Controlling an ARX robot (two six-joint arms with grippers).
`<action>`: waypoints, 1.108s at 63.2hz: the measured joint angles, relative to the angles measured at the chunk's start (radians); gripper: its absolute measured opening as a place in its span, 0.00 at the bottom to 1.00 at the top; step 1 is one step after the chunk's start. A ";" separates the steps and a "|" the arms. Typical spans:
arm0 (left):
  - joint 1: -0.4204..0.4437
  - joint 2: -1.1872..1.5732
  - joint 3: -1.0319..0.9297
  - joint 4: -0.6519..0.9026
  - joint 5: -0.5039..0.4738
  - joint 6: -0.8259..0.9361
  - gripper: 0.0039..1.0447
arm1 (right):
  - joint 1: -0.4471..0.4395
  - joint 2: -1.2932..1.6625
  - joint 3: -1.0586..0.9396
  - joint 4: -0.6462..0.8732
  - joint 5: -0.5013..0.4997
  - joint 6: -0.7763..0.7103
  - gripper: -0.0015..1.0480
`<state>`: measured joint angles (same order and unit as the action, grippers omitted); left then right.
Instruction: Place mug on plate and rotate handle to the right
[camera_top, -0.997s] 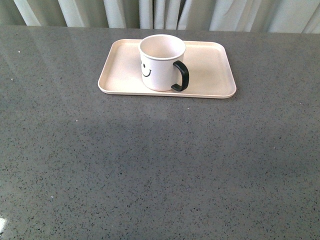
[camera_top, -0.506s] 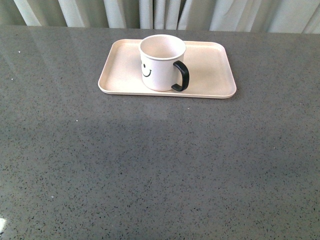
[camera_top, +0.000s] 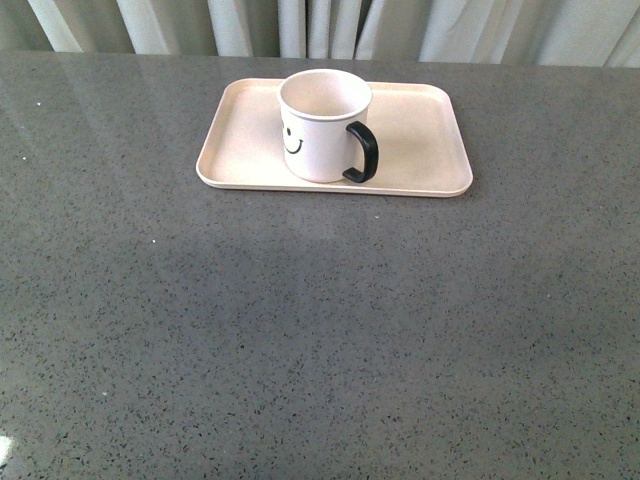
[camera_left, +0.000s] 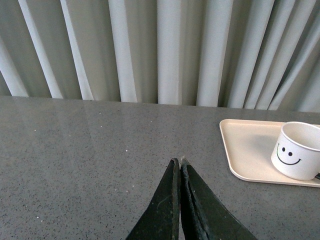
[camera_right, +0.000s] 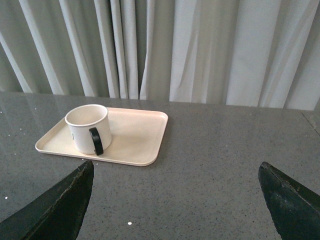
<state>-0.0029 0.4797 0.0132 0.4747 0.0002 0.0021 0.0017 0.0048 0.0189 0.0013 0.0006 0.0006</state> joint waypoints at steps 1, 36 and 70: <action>0.000 -0.006 0.000 -0.006 0.000 0.000 0.01 | 0.000 0.000 0.000 0.000 0.000 0.000 0.91; 0.000 -0.238 0.000 -0.232 0.000 0.000 0.01 | 0.000 0.000 0.000 0.000 0.000 0.000 0.91; 0.000 -0.463 0.000 -0.475 0.000 0.000 0.01 | 0.000 0.000 0.000 0.000 0.001 0.000 0.91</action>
<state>-0.0025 0.0166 0.0135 -0.0002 -0.0002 0.0021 0.0017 0.0048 0.0189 0.0013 0.0013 0.0006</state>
